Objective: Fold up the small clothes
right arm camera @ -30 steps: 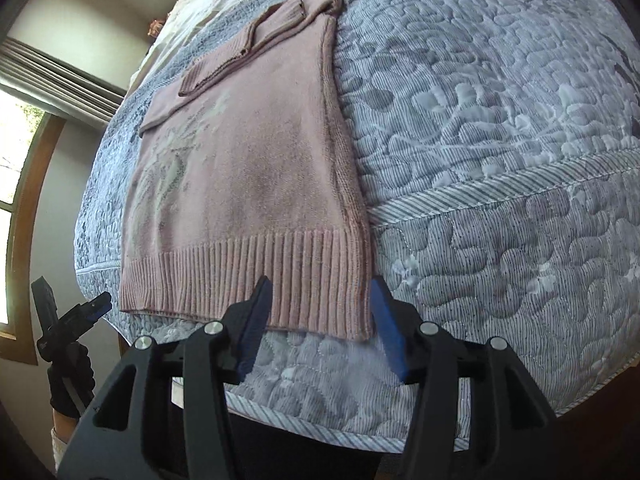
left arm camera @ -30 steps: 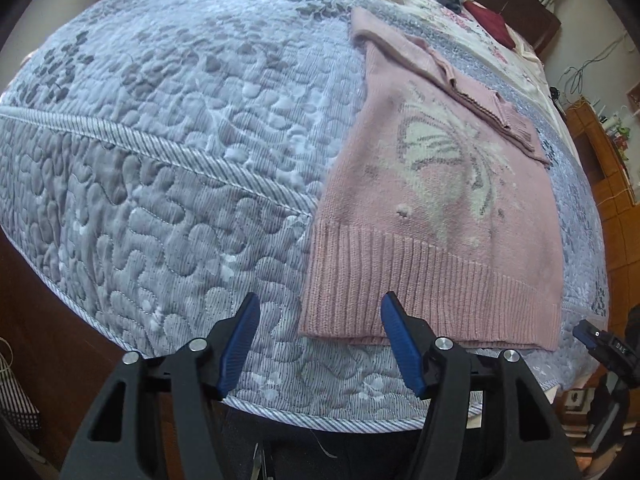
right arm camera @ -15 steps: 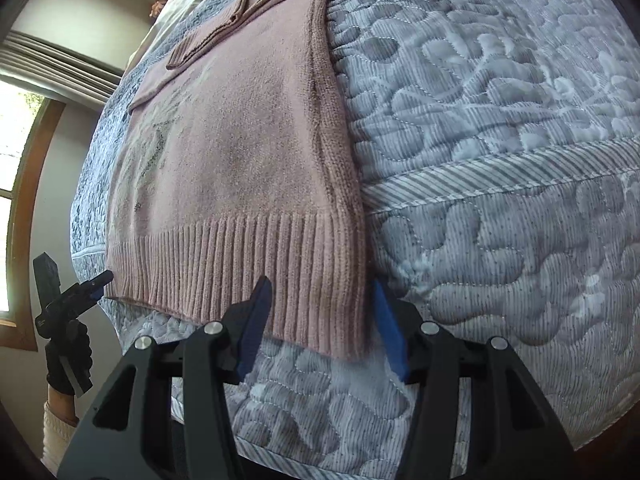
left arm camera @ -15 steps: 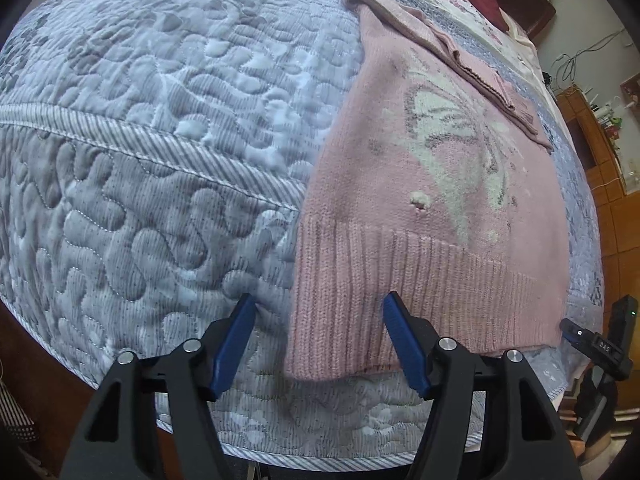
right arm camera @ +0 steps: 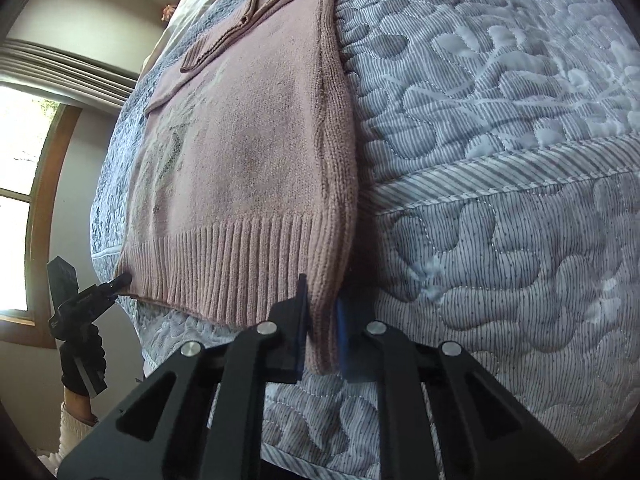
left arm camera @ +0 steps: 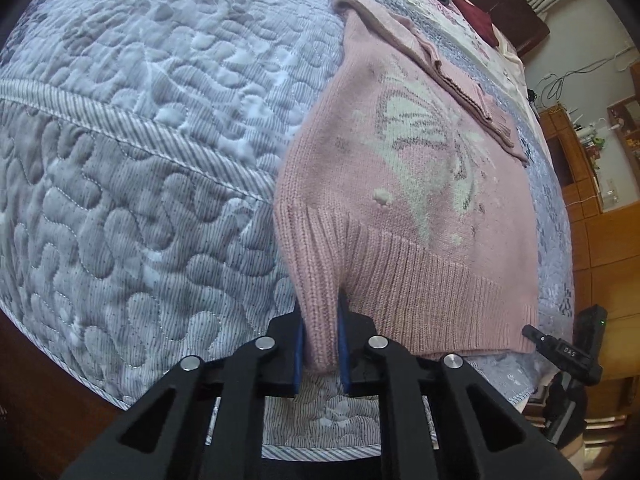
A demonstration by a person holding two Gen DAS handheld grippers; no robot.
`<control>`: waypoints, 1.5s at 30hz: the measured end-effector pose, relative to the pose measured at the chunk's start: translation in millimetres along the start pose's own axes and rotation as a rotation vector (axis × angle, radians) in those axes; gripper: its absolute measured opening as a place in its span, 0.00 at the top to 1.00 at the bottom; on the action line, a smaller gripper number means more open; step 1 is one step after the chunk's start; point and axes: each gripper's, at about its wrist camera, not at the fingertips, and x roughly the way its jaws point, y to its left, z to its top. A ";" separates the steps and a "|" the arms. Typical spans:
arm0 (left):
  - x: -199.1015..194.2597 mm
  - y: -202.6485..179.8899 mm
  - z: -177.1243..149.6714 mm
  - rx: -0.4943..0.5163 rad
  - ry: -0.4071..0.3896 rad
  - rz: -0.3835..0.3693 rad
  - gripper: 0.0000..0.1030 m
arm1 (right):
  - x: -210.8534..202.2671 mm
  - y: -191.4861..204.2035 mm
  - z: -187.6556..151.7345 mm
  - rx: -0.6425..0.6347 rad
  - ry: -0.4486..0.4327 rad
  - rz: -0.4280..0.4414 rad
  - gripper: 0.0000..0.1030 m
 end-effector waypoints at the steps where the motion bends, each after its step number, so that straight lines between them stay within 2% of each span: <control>1: -4.8 -1.0 1.4 0.000 -0.010 -0.016 0.88 | -5.2 2.0 1.1 -0.011 -0.006 0.014 0.90; 6: -28.1 -11.9 15.4 0.021 -0.064 -0.074 0.90 | -30.4 13.9 14.0 -0.049 -0.037 0.090 0.90; 10: -43.2 -24.8 37.8 0.028 -0.113 -0.119 0.91 | -44.8 22.0 34.7 -0.034 -0.069 0.178 0.91; 14: -46.6 -41.2 66.8 0.048 -0.155 -0.120 0.91 | -58.1 25.4 61.5 -0.006 -0.113 0.238 0.91; 21: -35.1 -47.6 113.3 0.047 -0.192 -0.098 0.91 | -63.5 25.8 116.8 -0.005 -0.138 0.232 0.91; 30: 8.7 -33.4 161.5 -0.016 -0.166 -0.058 0.91 | -31.2 4.4 172.3 0.059 -0.096 0.222 0.91; 37: 39.9 -25.6 179.3 -0.033 -0.137 -0.011 0.91 | -2.2 -14.8 202.4 0.112 -0.054 0.211 0.91; 45: 56.4 -18.1 187.6 -0.076 -0.124 -0.016 0.87 | 18.7 -32.4 215.0 0.157 -0.012 0.219 0.90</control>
